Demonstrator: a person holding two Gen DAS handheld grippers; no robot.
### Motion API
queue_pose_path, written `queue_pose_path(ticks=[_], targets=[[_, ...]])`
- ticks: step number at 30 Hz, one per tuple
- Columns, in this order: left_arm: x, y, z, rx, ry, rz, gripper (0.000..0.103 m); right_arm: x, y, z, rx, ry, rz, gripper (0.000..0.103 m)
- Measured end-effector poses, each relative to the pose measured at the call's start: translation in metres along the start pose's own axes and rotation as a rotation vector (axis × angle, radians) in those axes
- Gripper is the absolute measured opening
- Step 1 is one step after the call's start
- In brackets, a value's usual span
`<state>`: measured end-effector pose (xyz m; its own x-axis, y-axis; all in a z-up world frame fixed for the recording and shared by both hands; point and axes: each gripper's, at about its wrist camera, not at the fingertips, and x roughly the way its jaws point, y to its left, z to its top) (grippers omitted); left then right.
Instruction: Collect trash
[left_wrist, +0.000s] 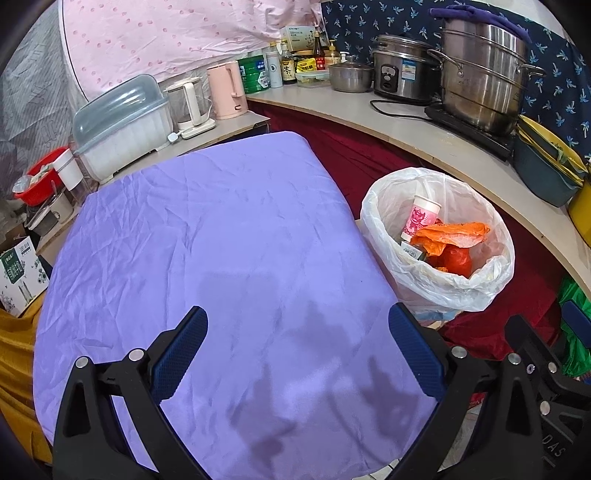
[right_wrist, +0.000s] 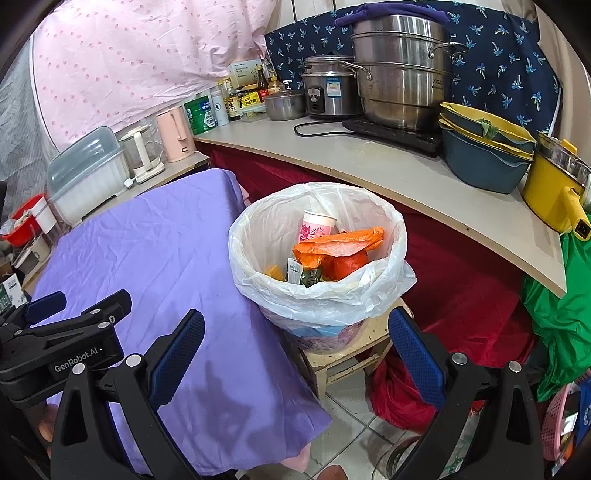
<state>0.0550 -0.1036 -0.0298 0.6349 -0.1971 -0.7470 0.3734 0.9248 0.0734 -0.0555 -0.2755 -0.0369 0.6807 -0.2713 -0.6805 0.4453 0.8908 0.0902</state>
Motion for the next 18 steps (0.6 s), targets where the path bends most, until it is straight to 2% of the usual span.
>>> queue_pose_path(ticks=[18], targets=[[0.0029,-0.0037,0.0045,0.012,-0.005,-0.003,0.094,0.0057,0.0015,0.0011,0.002,0.001,-0.001,0.096]])
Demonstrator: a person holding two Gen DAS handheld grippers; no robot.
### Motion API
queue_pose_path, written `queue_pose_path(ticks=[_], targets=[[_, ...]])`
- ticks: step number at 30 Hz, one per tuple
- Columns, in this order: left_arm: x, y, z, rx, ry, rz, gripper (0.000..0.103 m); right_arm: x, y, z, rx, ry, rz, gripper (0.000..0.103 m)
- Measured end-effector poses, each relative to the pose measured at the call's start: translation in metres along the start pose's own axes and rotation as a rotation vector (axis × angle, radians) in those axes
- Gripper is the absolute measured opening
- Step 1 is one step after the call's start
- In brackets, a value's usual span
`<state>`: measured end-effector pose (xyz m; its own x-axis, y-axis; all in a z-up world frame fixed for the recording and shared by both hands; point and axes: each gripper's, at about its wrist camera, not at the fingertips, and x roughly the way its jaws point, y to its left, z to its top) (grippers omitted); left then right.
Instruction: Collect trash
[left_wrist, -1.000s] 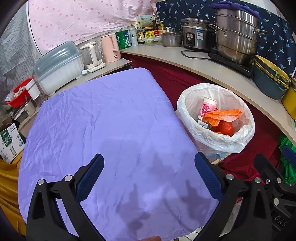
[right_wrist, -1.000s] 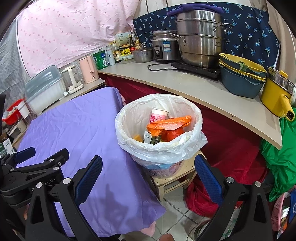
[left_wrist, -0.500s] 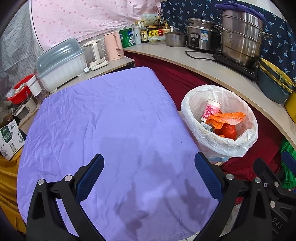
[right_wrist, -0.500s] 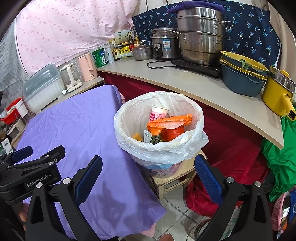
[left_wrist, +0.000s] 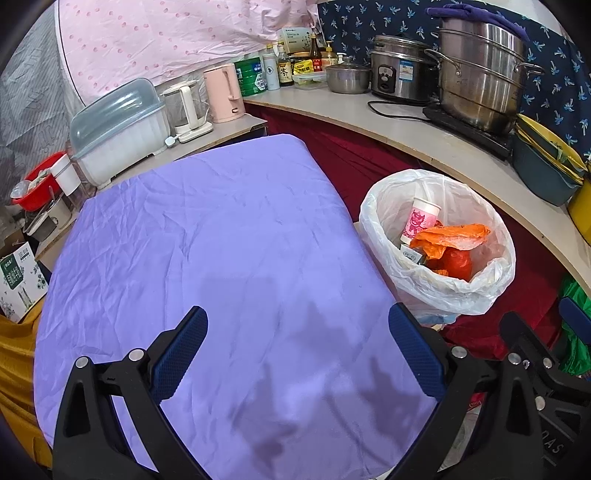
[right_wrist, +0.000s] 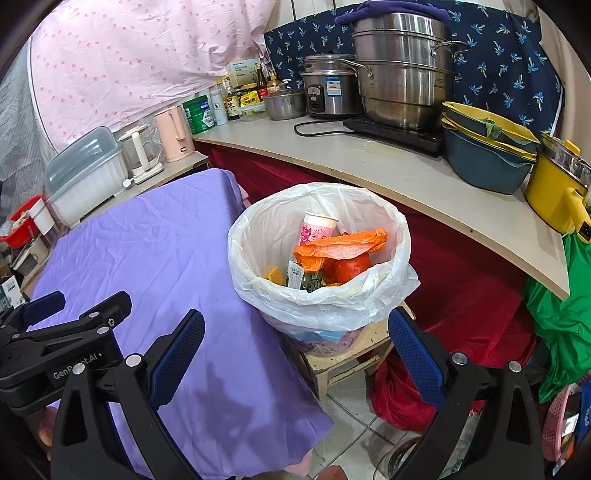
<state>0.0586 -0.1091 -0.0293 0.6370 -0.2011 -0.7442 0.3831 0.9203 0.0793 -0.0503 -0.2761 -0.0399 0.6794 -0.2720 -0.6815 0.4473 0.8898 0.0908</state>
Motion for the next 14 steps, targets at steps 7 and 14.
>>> queue_pose_path(ticks=[7,14], targets=[[0.0013,0.0005,0.0005,0.002,-0.001,-0.003,0.094,0.0,0.0,0.0003,-0.002,0.001,0.0,0.096],[0.0031,0.0012,0.0009,0.006,-0.002,-0.021,0.094,0.0,0.0001,0.0004,0.0,0.001,-0.001,0.096]])
